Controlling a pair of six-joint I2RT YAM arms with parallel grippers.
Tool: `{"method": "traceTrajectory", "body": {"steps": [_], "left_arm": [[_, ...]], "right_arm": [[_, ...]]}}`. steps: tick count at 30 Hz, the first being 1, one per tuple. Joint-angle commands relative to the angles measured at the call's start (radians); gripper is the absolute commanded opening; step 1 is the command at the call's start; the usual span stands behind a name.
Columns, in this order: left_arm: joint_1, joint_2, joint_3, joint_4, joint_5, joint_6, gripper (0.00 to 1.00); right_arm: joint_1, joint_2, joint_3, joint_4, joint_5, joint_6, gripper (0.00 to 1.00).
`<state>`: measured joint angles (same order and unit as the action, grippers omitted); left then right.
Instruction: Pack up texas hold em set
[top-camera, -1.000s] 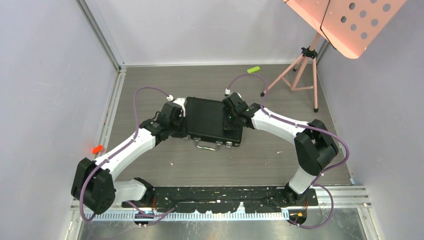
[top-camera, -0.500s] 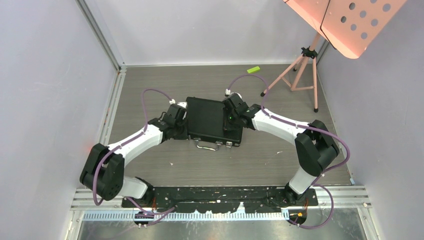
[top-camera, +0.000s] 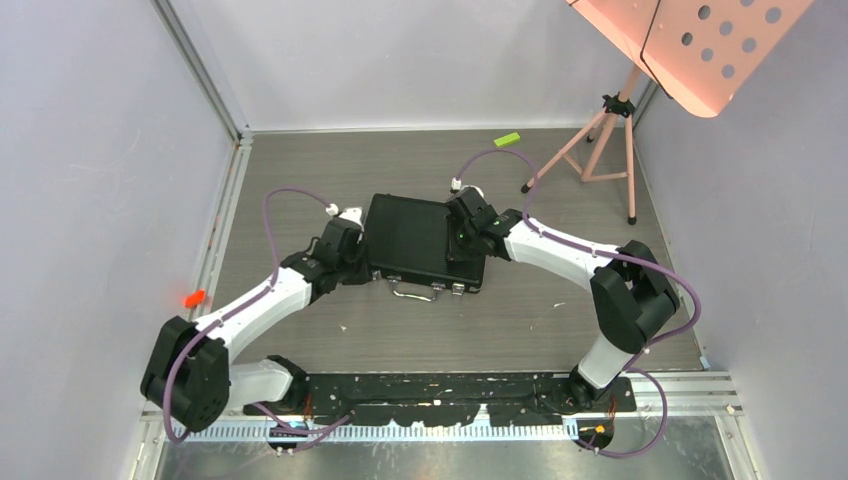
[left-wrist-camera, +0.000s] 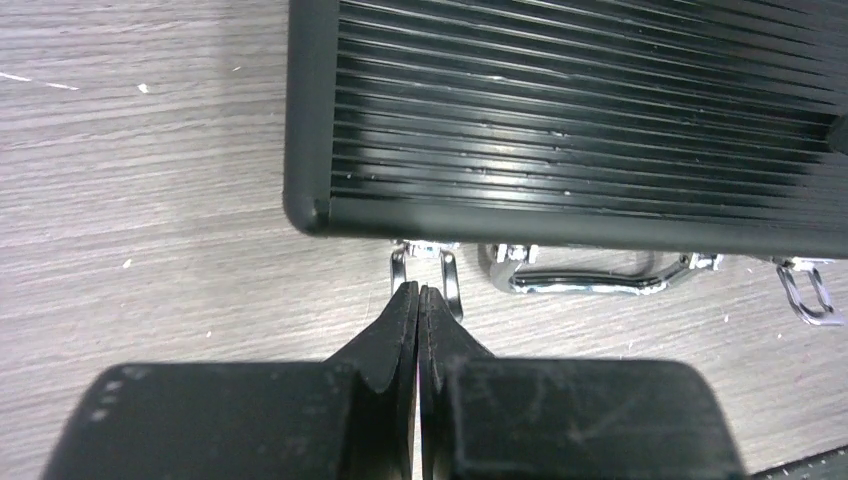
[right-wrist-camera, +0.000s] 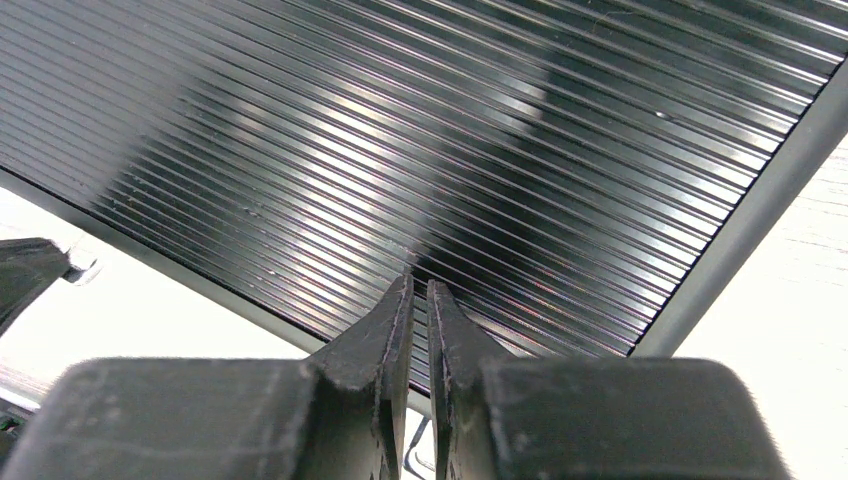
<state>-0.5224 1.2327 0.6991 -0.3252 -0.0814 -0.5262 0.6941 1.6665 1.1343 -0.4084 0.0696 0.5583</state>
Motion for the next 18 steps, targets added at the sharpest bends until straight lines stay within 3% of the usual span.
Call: {"method": "traceTrajectory", "body": {"steps": [1, 8, 18], "left_arm": [[-0.001, -0.073, 0.068, -0.117, -0.018, 0.014, 0.00], [-0.001, -0.041, 0.190, -0.205, 0.014, 0.069, 0.00], [0.000, 0.074, 0.021, -0.085, 0.121, 0.000, 0.00]], "right_arm": [[0.004, 0.055, -0.031, -0.118, 0.040, -0.013, 0.17], [0.004, 0.043, -0.032, -0.122, 0.035, -0.009, 0.17], [0.004, 0.030, -0.043, -0.131, 0.036, -0.011, 0.17]]}}
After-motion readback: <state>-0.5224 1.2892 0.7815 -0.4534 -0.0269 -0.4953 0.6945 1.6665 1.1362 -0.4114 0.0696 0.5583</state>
